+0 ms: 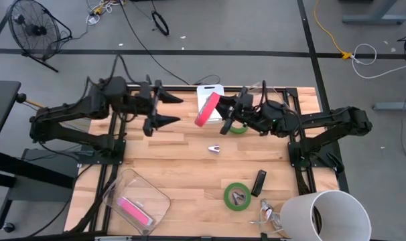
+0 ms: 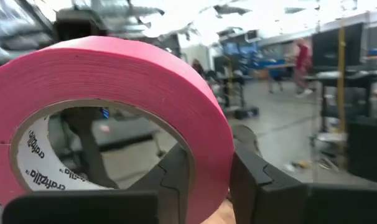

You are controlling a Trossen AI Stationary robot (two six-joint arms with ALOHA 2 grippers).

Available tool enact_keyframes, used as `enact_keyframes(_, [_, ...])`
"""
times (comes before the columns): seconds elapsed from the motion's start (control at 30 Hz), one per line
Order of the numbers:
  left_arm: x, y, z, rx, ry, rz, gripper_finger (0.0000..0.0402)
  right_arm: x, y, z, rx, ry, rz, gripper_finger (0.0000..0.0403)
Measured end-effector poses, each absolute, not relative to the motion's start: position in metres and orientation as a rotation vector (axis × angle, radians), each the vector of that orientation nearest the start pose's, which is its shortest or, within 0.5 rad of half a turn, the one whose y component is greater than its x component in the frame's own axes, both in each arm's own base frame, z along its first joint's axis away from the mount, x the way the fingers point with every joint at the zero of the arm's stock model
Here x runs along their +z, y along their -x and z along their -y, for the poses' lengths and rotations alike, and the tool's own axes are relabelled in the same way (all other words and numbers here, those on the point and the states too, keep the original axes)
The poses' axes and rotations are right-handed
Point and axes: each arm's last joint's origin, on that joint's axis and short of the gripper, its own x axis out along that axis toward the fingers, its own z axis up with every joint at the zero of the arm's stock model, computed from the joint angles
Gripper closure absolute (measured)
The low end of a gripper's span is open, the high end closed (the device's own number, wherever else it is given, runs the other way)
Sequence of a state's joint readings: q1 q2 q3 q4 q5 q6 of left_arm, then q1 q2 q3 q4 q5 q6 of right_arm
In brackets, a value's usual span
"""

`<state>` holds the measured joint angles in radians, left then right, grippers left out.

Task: Pick and place Stapler, Stapler remover, tape
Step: Put the pink tape into the top transparent bin

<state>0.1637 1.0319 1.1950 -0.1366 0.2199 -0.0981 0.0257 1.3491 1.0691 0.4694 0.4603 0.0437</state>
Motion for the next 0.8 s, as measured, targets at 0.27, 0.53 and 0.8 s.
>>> enact_keyframes(0.27, [0.432,-0.197,-0.029,-0.013,0.100,-0.014,0.0083,0.351,-0.305,0.015,-0.593,-0.045,0.008,0.0328])
enact_keyframes(0.53, [0.430,-0.198,-0.029,-0.012,0.105,-0.024,0.0083,0.342,-0.301,0.039,-0.660,-0.055,-0.089,0.0328])
enact_keyframes(0.8, [0.430,-0.198,-0.029,-0.009,0.098,-0.024,0.0083,0.333,-0.295,0.064,-0.716,-0.039,-0.192,0.0331])
